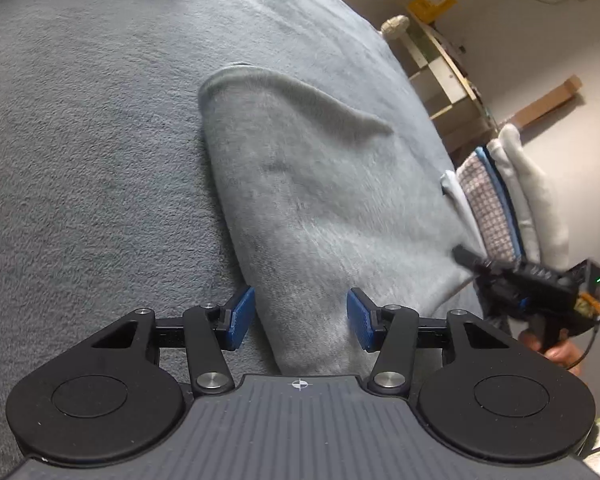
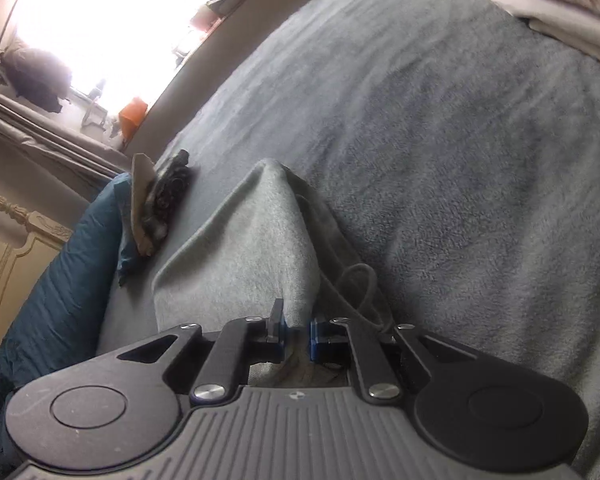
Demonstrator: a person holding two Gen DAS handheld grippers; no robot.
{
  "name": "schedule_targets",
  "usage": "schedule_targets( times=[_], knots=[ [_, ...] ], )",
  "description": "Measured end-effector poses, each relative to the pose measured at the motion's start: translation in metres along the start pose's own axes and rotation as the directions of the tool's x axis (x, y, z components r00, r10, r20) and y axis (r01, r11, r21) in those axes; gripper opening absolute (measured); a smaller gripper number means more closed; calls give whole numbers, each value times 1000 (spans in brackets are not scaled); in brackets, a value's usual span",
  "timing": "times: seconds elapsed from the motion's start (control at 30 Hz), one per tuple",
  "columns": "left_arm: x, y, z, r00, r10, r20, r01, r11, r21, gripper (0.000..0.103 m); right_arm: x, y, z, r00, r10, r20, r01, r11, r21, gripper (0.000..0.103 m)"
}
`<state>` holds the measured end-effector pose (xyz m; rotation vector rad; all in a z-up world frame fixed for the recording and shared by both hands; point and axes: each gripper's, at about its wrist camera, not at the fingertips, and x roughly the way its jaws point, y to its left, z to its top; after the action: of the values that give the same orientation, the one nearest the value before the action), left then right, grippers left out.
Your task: Fold clothes
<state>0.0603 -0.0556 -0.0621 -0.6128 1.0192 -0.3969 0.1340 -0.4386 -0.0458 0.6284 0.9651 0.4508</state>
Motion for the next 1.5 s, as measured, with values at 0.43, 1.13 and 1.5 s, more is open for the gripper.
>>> schedule_targets(
  times=[0.43,1.13,1.5],
  knots=[
    [29,-12,-15,998,56,-15,-55,994,92,51,-8,20,31,950,-298,90,311,926,-213,36],
    [32,7,-29,1000,-9,1,9,999,46,55,131,152,32,998,-61,-35,18,707,-707,28],
    [32,11,-33,999,-36,10,35,997,69,55,184,165,-4,976,-132,-174,-35,693,-720,28]
  ],
)
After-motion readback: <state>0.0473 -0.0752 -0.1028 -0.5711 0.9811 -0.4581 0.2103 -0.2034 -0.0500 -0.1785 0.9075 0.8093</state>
